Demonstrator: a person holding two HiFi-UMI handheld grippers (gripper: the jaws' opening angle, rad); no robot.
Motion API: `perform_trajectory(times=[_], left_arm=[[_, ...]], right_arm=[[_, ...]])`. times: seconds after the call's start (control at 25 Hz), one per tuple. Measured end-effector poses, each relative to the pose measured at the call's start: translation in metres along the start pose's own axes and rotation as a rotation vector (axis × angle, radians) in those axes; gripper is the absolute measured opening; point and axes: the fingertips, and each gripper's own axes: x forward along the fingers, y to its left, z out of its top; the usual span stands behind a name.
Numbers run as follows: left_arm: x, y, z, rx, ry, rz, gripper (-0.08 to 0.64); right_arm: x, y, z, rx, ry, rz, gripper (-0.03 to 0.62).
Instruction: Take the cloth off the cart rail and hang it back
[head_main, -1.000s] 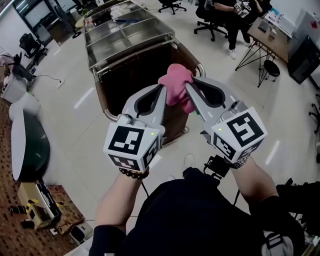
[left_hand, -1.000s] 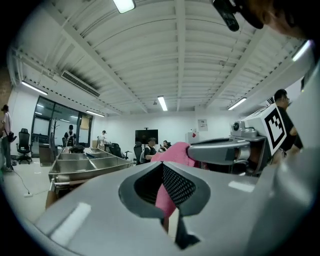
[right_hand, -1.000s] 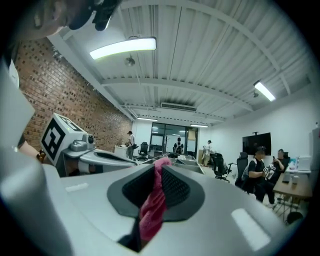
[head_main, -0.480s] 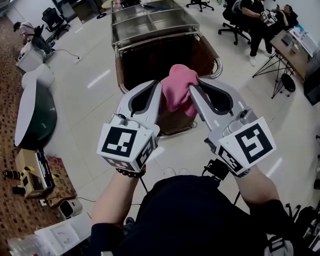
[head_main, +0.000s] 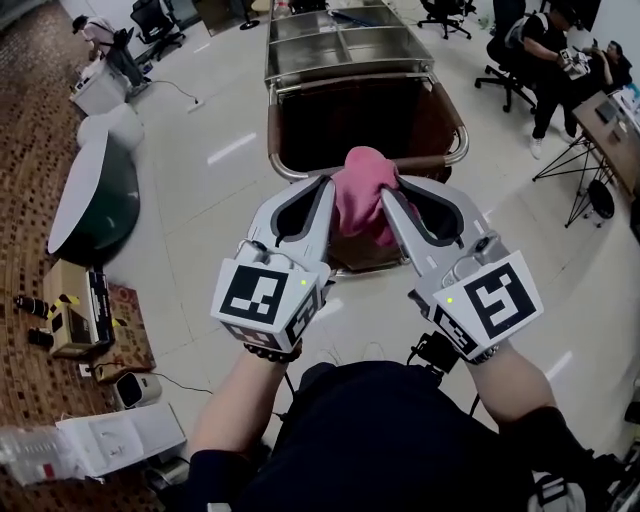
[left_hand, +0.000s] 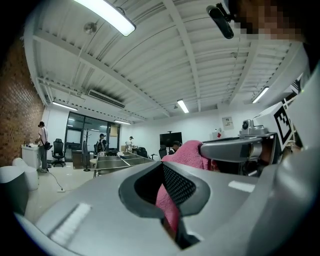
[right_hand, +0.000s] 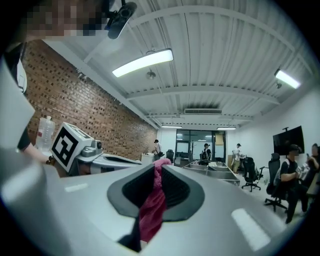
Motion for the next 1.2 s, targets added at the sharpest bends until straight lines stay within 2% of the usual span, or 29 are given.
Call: perform_trajectory(times=[0.16, 0.32, 0.56, 0.8, 1.2], left_arm=[[-0.039, -0.016, -0.011, 0.030, -0.013, -0.028, 0.002], [-0.072, -0.028, -0.019, 0.048, -0.024, -0.088, 0.002], [-0.086, -0.027, -0.011, 0.089, -0.031, -0.116, 0.002], [-0.127, -0.008, -0.014, 0.008, -0.044, -0.128, 0.003], [-0.163, 0.021, -0.008, 0.001, -0.065, -0.093, 0.003]], right_arm=[[-0.019, 0.035, -0.010, -0.011, -0.023, -0.020, 0.040], [-0.033, 0.064, -0.012, -0.012, -0.023, -0.056, 0.040], [-0.031, 0.079, -0.004, -0.015, -0.005, -0.081, 0.038], [-0.026, 0.116, -0.011, -0.026, 0.003, -0.111, 0.039], [-0.009, 0.157, -0.010, -0.044, 0.005, -0.107, 0.039]])
